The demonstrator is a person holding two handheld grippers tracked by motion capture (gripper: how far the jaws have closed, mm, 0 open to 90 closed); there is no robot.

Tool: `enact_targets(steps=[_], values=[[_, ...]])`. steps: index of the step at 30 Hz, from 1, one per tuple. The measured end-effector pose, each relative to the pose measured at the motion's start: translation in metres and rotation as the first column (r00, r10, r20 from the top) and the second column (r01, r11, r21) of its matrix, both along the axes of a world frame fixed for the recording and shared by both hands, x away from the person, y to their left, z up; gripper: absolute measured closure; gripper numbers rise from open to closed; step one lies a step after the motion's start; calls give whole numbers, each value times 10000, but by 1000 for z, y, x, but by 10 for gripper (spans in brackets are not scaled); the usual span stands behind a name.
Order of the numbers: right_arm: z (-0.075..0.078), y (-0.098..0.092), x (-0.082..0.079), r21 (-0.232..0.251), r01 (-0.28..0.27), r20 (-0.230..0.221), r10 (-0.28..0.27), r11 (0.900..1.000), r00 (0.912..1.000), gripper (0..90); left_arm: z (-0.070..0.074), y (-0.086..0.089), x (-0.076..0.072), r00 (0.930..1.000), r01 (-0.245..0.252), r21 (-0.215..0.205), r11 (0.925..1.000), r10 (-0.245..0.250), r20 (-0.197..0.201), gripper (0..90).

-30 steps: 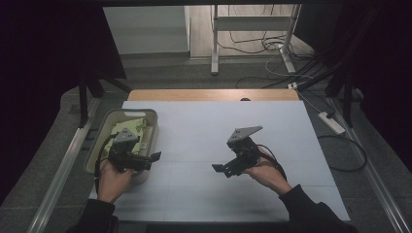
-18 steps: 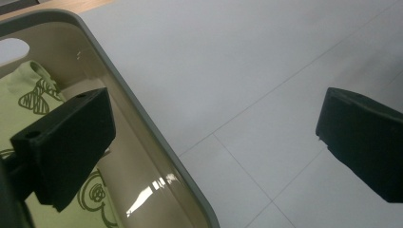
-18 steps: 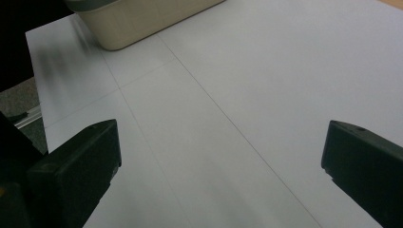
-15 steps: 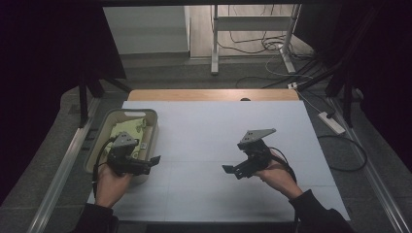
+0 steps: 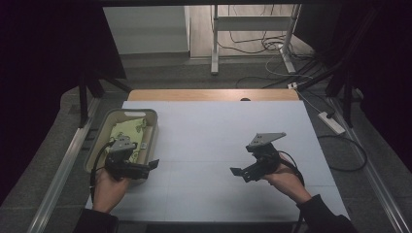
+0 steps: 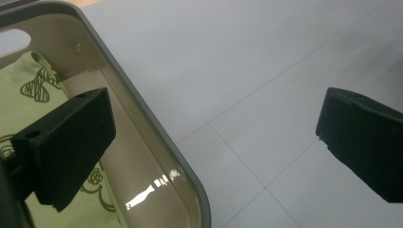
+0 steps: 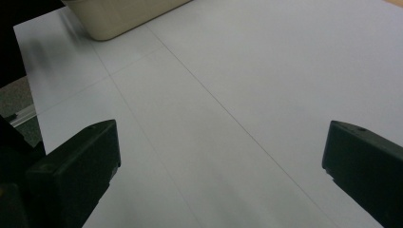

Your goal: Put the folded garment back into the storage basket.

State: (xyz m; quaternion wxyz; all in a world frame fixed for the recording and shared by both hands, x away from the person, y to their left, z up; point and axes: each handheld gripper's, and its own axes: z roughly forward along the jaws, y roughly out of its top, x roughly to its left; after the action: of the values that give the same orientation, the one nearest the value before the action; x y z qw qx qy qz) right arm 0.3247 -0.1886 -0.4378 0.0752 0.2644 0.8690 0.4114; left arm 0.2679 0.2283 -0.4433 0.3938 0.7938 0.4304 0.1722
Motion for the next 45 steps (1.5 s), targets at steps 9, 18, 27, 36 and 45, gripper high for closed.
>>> enact_targets(steps=[9,18,27,36,45], values=[[-2,-11,-5,-202,121,-11,-122,9997,9999,0,-1,2,-6,10000,-79,68,9999,79,-41,0],[-2,-24,-10,-46,308,-97,-308,9995,9995,0,-3,8,-13,9997,-208,76,9998,208,-88,0],[-2,-38,-16,-77,599,-33,-599,9982,9982,0,-5,11,-20,9993,-332,242,9992,336,-154,0],[-2,-53,-21,-37,944,-31,-944,9955,9955,0,-6,18,-27,9984,-542,174,9984,545,-136,0],[-3,-70,-27,-34,1380,-40,-1380,9904,9904,0,-8,24,-33,9973,-712,70,9974,713,-192,0]])
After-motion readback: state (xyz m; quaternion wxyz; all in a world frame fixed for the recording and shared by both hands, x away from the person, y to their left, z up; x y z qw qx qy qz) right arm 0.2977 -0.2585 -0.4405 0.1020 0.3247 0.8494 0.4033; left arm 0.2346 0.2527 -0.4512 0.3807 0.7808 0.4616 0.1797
